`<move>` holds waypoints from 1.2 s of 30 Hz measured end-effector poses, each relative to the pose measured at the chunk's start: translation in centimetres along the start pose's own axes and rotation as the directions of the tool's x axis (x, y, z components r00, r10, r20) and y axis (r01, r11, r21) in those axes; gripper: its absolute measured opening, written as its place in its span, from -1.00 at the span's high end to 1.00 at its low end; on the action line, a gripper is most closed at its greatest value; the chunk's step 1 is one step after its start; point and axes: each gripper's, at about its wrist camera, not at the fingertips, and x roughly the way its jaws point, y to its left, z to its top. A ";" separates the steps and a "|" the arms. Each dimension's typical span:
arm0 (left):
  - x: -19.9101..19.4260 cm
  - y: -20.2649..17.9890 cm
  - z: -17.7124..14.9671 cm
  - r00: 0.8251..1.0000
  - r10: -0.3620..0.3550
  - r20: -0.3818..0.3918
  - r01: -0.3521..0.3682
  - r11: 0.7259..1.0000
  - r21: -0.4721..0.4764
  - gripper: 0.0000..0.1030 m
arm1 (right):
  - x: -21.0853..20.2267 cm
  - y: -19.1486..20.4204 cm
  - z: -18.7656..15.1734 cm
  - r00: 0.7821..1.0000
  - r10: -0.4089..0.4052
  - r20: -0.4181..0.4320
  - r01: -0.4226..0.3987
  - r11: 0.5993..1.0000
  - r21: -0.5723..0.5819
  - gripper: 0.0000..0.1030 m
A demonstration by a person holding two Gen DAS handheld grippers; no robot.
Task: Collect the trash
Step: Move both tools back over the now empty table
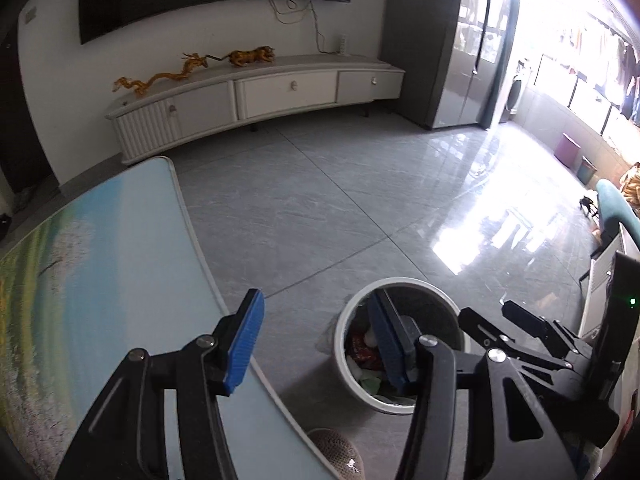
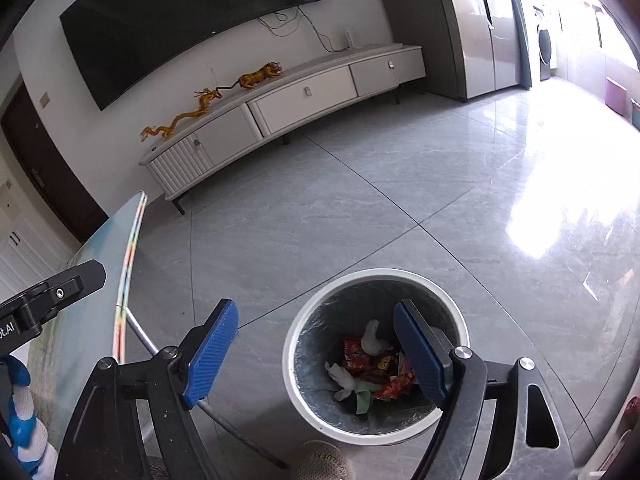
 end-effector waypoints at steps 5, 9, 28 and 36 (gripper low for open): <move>-4.7 4.1 -1.6 0.987 0.143 0.080 -0.139 0.989 -0.049 -0.09 | -1.4 5.5 -0.5 0.999 0.043 0.022 -0.041 0.995 -0.094 -0.68; -8.5 7.1 -3.0 0.960 0.245 0.138 -0.233 0.968 -0.094 -0.12 | -2.7 9.2 -1.1 0.996 0.079 0.041 -0.072 0.986 -0.153 -0.84; -20.5 15.1 -9.9 0.844 0.466 0.266 -0.374 0.866 -0.332 -0.95 | -7.1 18.6 -4.2 0.976 0.160 0.147 -0.103 0.936 -0.335 -1.00; -22.2 16.3 -11.4 0.813 0.515 0.272 -0.402 0.833 -0.380 -0.97 | -7.7 19.8 -4.9 0.972 0.172 0.160 -0.106 0.929 -0.354 -1.00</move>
